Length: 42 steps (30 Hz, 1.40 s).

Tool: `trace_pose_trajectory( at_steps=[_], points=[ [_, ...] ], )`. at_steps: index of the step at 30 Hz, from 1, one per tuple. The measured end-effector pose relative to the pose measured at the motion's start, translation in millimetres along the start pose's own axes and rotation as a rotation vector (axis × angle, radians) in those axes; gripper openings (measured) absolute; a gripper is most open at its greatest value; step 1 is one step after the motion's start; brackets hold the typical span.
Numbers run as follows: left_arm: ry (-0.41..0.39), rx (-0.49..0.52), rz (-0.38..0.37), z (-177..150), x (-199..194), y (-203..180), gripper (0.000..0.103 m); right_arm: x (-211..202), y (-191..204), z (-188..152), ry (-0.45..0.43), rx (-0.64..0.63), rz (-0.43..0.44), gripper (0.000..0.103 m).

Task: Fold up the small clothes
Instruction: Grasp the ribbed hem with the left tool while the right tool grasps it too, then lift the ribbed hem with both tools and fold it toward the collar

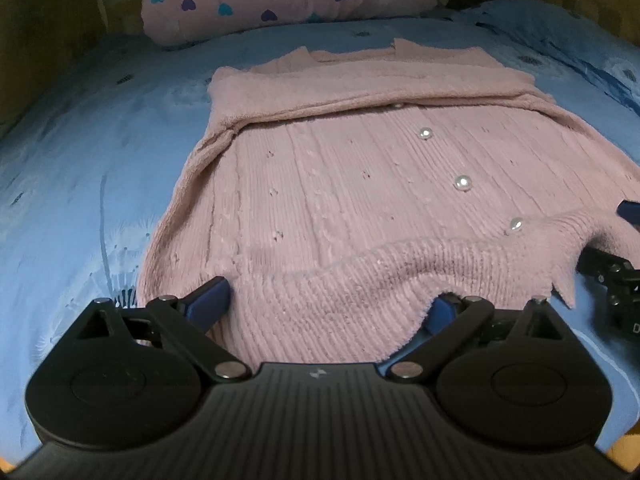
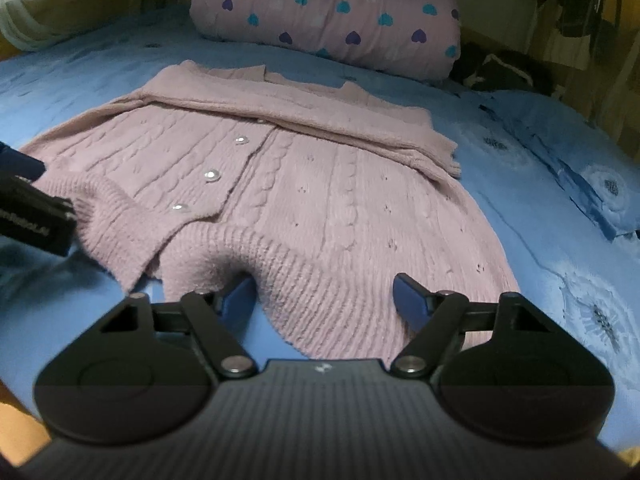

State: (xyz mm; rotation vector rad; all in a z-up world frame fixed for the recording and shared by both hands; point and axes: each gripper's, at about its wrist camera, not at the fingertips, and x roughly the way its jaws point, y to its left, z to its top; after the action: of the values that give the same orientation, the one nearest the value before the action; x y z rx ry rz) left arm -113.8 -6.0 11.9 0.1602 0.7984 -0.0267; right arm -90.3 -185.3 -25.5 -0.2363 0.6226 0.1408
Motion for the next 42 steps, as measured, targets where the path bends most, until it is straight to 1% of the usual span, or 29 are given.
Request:
trace_pose_trajectory(
  at_steps=[2,3,5,11,13,16,18,19,20,21,22,23,24,27,32,34,39,42],
  points=[
    [-0.019,-0.001,0.001,-2,0,0,0.098,1,0,0,-0.01,0.001,0.007,0.067],
    [-0.03,0.002,0.001,-4,-2,-1,0.095,1,1,0,-0.014,0.001,0.007,0.062],
    [-0.048,0.012,0.002,-6,-4,-2,0.091,-1,2,-2,-0.021,-0.001,0.0,0.059],
    [-0.066,0.012,0.007,-7,-6,-3,0.086,-24,1,-15,-0.005,-0.042,-0.02,0.06],
    [-0.07,0.014,0.007,-8,-6,-3,0.084,-23,-3,-14,0.008,-0.024,-0.016,0.06],
    [-0.083,0.018,0.009,-7,-6,-3,0.076,-11,-9,-10,0.016,-0.002,-0.025,0.059],
    [-0.09,0.014,0.009,-7,-6,-3,0.061,-2,-15,-9,0.012,0.022,-0.025,0.059],
    [-0.095,0.013,0.012,-6,-6,-3,0.055,1,-18,-8,0.013,0.039,-0.025,0.059],
    [-0.1,0.016,0.017,-6,-7,-4,0.042,3,-21,-7,0.013,0.057,-0.02,0.053],
    [-0.105,0.021,0.027,-5,-8,-4,0.031,4,-22,-6,0.012,0.069,-0.023,0.033],
    [-0.11,0.022,0.032,-5,-9,-4,0.028,3,-21,-5,0.008,0.068,-0.038,0.022],
    [-0.113,0.015,0.028,-4,-10,-3,0.022,3,-20,-5,0.004,0.061,-0.063,0.015],
    [-0.119,0.006,0.024,-4,-11,-1,0.017,3,-21,-4,0.0,0.064,-0.067,0.014],
    [-0.157,0.005,0.03,0,-20,0,0.015,-1,-25,-1,-0.022,0.098,-0.052,0.012],
    [-0.249,0.047,0.073,13,-39,-5,0.015,-15,-24,15,-0.122,0.06,-0.077,0.011],
    [-0.277,0.053,0.082,20,-46,-6,0.015,-20,-25,23,-0.16,0.051,-0.087,0.011],
    [-0.343,0.076,0.124,43,-58,-7,0.014,-22,-30,45,-0.222,0.008,-0.105,0.011],
    [-0.373,0.081,0.135,61,-60,-5,0.014,-24,-31,59,-0.261,-0.013,-0.118,0.011]
  ],
)
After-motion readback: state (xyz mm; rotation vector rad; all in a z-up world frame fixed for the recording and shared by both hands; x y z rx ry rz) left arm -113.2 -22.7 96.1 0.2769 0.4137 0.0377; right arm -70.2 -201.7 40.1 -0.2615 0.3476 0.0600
